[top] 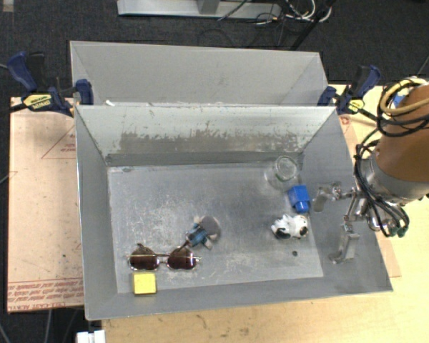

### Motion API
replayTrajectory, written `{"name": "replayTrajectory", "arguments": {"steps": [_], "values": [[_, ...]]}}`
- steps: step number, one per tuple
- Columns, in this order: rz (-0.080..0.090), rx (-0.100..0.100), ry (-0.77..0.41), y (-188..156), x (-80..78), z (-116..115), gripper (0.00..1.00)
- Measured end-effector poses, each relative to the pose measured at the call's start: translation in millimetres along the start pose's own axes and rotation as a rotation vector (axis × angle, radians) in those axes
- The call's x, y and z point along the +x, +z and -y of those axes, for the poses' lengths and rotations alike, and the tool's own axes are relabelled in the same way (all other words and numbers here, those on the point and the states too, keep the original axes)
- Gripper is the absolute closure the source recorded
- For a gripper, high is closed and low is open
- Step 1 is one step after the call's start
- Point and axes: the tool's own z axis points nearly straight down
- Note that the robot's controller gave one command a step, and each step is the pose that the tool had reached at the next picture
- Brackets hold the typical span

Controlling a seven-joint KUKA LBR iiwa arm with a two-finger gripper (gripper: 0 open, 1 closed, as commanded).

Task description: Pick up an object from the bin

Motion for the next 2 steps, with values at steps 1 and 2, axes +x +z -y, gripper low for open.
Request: {"name": "replayTrajectory", "arguments": {"steps": [1, 2], "values": [[0.008, 0.002, -0.004, -4, -1.7, -1, 0.00], [0.014, 0.001, 0.062, 81, -31.4, 6, 0.00]]}}
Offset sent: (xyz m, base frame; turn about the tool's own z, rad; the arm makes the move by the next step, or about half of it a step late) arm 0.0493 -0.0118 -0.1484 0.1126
